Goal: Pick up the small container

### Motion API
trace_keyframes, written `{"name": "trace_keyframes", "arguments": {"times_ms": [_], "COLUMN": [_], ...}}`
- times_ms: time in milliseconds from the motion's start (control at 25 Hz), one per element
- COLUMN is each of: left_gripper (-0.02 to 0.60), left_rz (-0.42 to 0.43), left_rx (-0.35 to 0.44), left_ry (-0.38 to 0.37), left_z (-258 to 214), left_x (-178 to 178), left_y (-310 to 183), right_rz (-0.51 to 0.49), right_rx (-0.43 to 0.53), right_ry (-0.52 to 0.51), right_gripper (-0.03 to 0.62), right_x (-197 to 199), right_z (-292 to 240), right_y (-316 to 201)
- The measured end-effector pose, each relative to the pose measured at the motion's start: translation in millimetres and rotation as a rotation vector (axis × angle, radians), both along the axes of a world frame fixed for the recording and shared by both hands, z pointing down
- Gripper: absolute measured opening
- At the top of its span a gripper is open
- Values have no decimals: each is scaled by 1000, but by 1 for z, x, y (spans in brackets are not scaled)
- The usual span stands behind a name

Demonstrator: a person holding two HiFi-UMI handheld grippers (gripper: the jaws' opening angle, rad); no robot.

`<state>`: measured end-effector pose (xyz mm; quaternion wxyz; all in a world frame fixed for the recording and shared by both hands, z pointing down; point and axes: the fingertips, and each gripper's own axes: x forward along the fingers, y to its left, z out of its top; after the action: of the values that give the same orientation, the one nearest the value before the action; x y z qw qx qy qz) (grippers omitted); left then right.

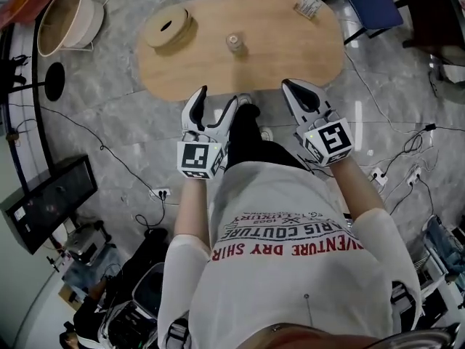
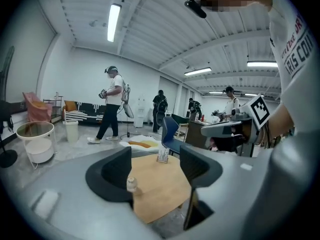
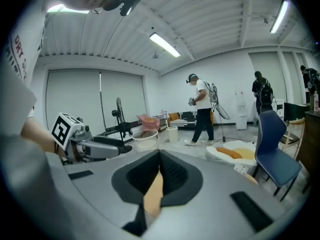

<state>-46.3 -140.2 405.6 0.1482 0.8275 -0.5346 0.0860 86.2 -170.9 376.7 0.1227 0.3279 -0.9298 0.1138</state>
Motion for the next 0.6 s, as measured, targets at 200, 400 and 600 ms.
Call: {"name": "trace_keyframes", "arguments": {"times_ms": [200, 400, 600], "left_gripper": [315, 321, 347], "left_rz": [-9, 62, 83], "left_rx": [-40, -41, -79], "left_ry": [4, -85, -107], "left_z": [75, 152, 233], "left_x": [-5, -4, -2], "left_y": [-49, -96, -127], "right_rz": [15, 7, 16], "right_rx": [-37, -78, -88], "right_ry": [19, 22, 43], "right_gripper": [6, 6, 6], "right_x": [-9, -28, -40], "right_z": [47, 109, 175], "right_y": [-42, -81, -111]}}
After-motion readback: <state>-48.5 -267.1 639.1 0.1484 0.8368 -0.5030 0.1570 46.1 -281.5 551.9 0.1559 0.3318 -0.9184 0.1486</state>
